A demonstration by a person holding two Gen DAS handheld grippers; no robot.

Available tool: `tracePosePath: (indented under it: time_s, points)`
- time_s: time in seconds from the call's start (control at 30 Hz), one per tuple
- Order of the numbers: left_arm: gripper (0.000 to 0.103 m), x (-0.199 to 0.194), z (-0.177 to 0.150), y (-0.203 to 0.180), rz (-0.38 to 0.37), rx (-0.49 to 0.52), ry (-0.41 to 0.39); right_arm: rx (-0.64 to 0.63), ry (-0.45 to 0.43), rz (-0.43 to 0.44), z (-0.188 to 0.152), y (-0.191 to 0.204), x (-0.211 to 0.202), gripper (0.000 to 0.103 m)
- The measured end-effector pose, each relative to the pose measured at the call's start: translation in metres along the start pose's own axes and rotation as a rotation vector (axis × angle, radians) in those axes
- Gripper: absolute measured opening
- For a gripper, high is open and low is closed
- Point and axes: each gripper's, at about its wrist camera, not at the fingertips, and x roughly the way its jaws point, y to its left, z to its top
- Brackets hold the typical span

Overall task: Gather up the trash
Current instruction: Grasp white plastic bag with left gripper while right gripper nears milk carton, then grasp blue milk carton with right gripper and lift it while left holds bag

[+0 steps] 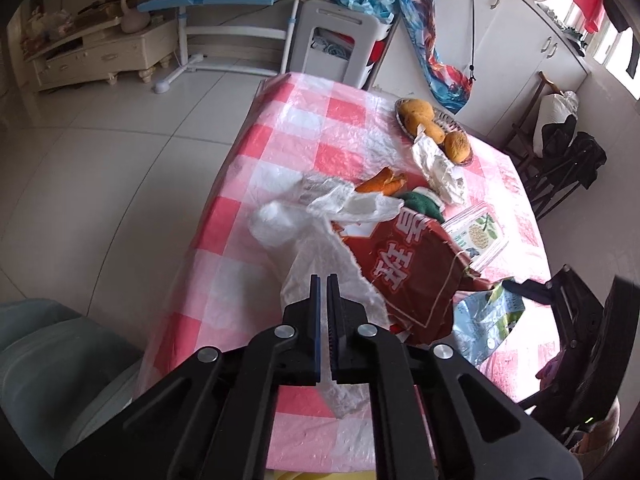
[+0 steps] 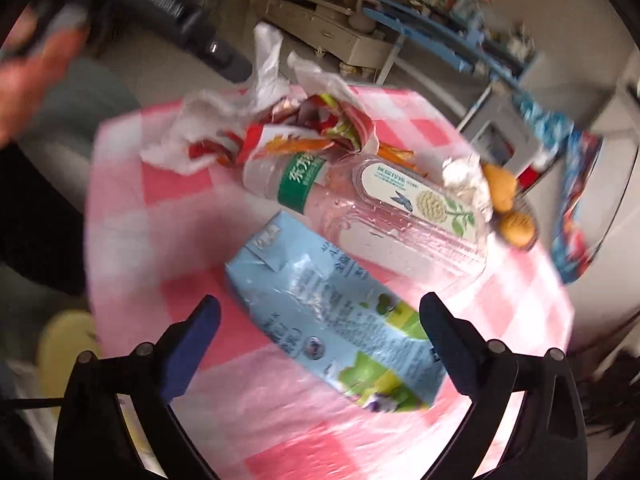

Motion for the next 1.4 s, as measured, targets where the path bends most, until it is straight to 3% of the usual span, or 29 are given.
tracePosePath:
  time_s: [0.03,0.07,0.1,0.17,0.2,0.23,0.37,0.4,0.47,0.5,0.57,0.7,0.83,0.93,1.0,1.17,1.23,1.4]
  points:
    - [0.005,0.003,0.000,0.001,-0.005,-0.004,0.016,-0.037,0.027,-0.045,-0.002,0.004,0.007,0.095]
    - [0.006,0.005,0.000,0.003,-0.015,-0.018,0.025,-0.026,0.000,-0.041,-0.003,0.000,0.007,0.095]
    - [0.014,0.007,0.001,0.006,-0.027,-0.037,0.037,-0.002,0.000,-0.031,-0.003,-0.005,0.008,0.095]
    - [0.044,0.008,0.003,0.008,-0.050,-0.058,0.044,0.038,0.020,-0.010,-0.006,-0.012,0.011,0.096]
    - [0.066,0.007,0.003,0.010,-0.038,-0.071,0.037,0.075,0.034,0.028,-0.007,-0.017,0.011,0.097]
    - [0.076,0.007,0.003,0.011,-0.014,-0.080,0.031,0.116,0.041,0.062,-0.007,-0.021,0.007,0.097]
    - [0.084,0.019,0.000,0.012,0.015,-0.089,0.072,0.356,0.041,0.423,-0.002,-0.045,-0.010,0.095]
    - [0.085,0.022,-0.001,0.011,0.016,-0.087,0.082,0.350,0.042,0.428,-0.003,-0.043,-0.013,0.092]
    - [0.085,0.028,-0.002,0.005,0.019,-0.063,0.098,0.295,0.052,0.309,-0.003,-0.039,-0.011,0.092]
    - [0.084,0.029,-0.003,0.001,0.023,-0.045,0.090,0.259,0.060,0.239,-0.005,-0.036,-0.010,0.092]
    - [0.071,0.026,-0.004,-0.003,0.033,-0.015,0.069,0.220,0.063,0.167,-0.008,-0.033,-0.012,0.092]
    - [0.021,0.026,-0.004,0.005,0.009,-0.044,0.079,0.196,-0.018,0.099,-0.014,-0.037,-0.023,0.095]
    - [0.003,0.012,-0.004,-0.004,-0.007,0.013,0.029,0.098,0.017,0.004,-0.018,-0.045,0.006,0.095]
    - [0.003,-0.003,-0.003,-0.012,-0.017,0.064,-0.028,0.137,0.057,0.014,-0.021,-0.057,0.023,0.095]
    - [0.002,-0.008,-0.001,-0.012,-0.011,0.074,-0.048,0.182,0.059,0.105,-0.021,-0.060,0.023,0.095]
    - [0.002,-0.014,0.000,-0.011,-0.019,0.066,-0.057,0.300,0.049,0.507,-0.021,-0.062,0.007,0.095]
    - [0.002,-0.015,0.000,-0.012,-0.017,0.070,-0.060,0.250,0.038,0.498,-0.022,-0.056,-0.003,0.095]
    - [0.002,-0.013,-0.001,-0.012,-0.012,0.067,-0.054,0.204,-0.018,0.339,-0.012,-0.044,-0.014,0.095]
